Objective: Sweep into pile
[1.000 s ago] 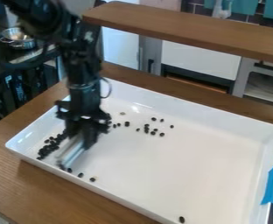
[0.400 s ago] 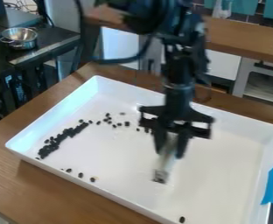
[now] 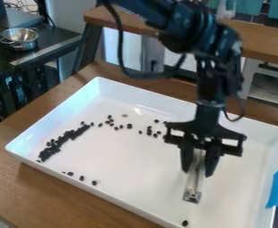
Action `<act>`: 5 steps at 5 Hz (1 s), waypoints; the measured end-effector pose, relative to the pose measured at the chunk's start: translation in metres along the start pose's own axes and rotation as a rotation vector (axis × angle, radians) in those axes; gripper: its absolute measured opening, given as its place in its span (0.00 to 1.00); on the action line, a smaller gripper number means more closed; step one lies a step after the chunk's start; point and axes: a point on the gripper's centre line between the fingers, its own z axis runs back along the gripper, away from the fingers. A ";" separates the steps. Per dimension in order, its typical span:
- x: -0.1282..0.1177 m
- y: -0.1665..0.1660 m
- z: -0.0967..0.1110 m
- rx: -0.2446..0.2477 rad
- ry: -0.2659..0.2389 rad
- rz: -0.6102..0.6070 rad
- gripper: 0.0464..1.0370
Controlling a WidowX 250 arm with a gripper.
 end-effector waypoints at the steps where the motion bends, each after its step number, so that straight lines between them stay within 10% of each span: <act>1: -0.004 -0.017 -0.010 -0.006 -0.027 0.001 0.34; 5: -0.024 -0.024 -0.034 -0.036 -0.040 0.004 0.34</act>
